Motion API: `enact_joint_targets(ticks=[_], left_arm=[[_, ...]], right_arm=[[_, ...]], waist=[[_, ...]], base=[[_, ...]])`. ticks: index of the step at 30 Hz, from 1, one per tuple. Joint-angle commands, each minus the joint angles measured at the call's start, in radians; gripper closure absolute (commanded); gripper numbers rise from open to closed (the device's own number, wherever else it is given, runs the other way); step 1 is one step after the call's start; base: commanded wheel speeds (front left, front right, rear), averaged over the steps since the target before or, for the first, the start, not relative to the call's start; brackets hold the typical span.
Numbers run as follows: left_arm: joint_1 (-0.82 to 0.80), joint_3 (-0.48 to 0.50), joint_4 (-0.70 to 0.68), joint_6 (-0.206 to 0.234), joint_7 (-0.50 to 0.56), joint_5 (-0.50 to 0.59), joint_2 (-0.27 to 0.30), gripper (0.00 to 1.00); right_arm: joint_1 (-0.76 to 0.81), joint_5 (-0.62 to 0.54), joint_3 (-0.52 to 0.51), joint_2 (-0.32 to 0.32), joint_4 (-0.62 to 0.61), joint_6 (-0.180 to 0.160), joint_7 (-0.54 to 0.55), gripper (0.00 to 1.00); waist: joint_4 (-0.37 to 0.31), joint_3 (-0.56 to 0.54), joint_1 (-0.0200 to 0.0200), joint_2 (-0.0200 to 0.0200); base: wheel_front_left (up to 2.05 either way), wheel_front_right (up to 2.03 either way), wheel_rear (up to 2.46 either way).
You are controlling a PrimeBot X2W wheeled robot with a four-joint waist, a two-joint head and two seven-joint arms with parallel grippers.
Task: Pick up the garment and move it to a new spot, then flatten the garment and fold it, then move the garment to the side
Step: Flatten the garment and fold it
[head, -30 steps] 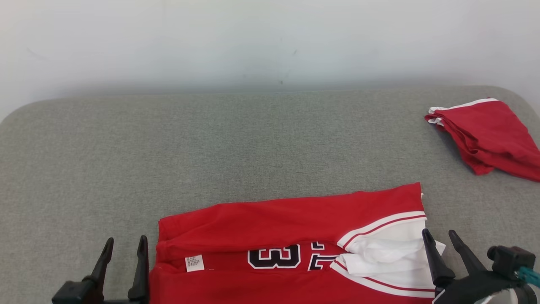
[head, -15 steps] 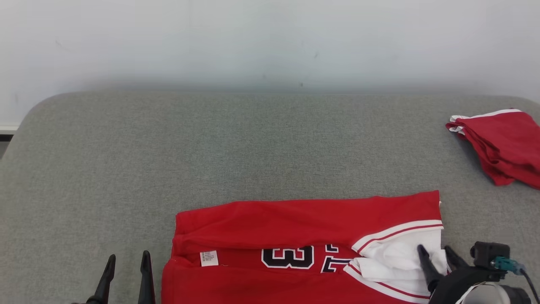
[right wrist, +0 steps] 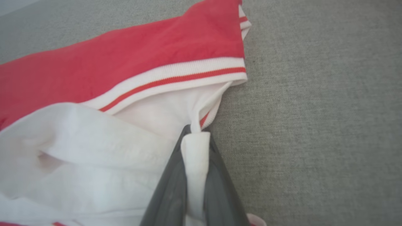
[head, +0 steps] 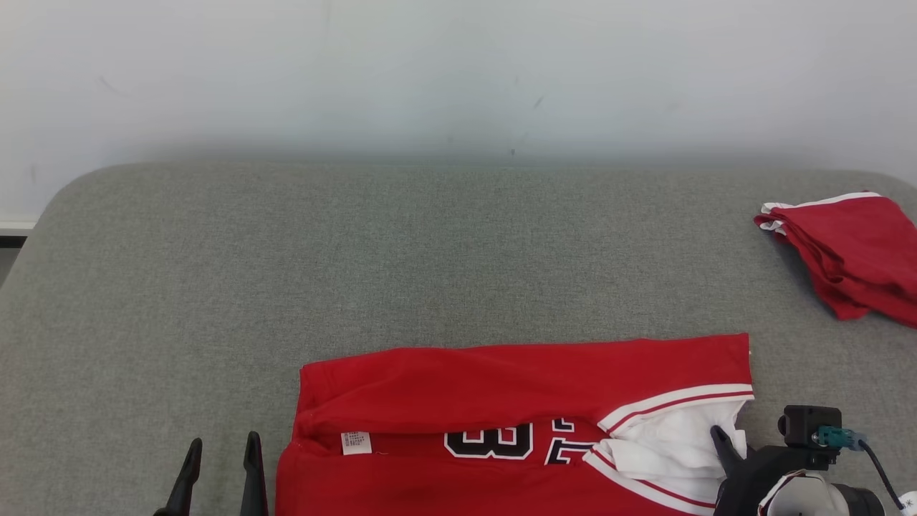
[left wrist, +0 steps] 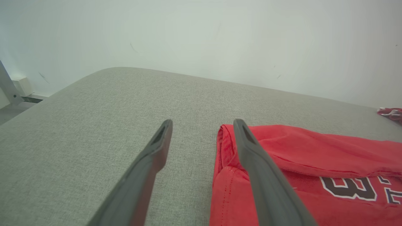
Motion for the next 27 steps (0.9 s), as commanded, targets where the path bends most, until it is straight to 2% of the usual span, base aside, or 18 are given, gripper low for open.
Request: enact_joint_targets(ticks=[1,4,8,11,16,22,27], left_arm=[[0.013,-0.002,0.002,0.000,-0.002,-0.005,-0.002,0.00],[0.024,-0.004,0.002,0.000,-0.002,-0.004,-0.002,0.00],[0.027,-0.011,0.000,0.000,-0.002,-0.005,-0.002,0.00],[0.030,-0.011,-0.001,0.000,-0.002,-0.004,-0.002,0.00],[0.049,0.002,-0.006,0.004,-0.002,-0.006,-0.002,0.00],[0.063,0.008,-0.006,0.006,-0.002,-0.006,-0.002,0.00],[0.064,0.011,-0.003,0.005,-0.002,0.000,-0.002,0.00]], right_arm=[[0.014,0.013,0.019,0.010,0.028,0.001,0.015,1.00],[0.008,0.031,0.015,-0.012,0.030,0.001,-0.004,1.00],[0.015,0.049,-0.020,-0.079,0.038,-0.001,-0.035,1.00],[0.020,0.055,-0.034,-0.105,0.038,-0.001,-0.044,1.00],[0.036,0.060,-0.049,-0.157,-0.003,-0.001,-0.049,1.00],[0.055,0.094,-0.021,-0.161,-0.148,-0.001,-0.006,1.00],[0.107,0.142,0.000,-0.151,-0.350,-0.001,0.067,1.00]], waist=[[-0.002,-0.006,0.0000,0.0000],[-0.007,-0.014,0.0000,0.0000],[-0.012,-0.022,0.0000,0.0000],[-0.013,-0.025,0.0000,0.0000],[-0.034,-0.035,0.0000,0.0000],[-0.065,-0.044,0.0000,0.0000],[-0.077,-0.054,0.0000,0.0000]], base=[[0.00,0.00,0.00],[0.00,0.00,0.00],[0.00,0.00,0.00],[0.00,0.00,0.00],[0.00,0.00,0.00],[0.00,0.00,0.00],[0.00,0.00,0.00]])
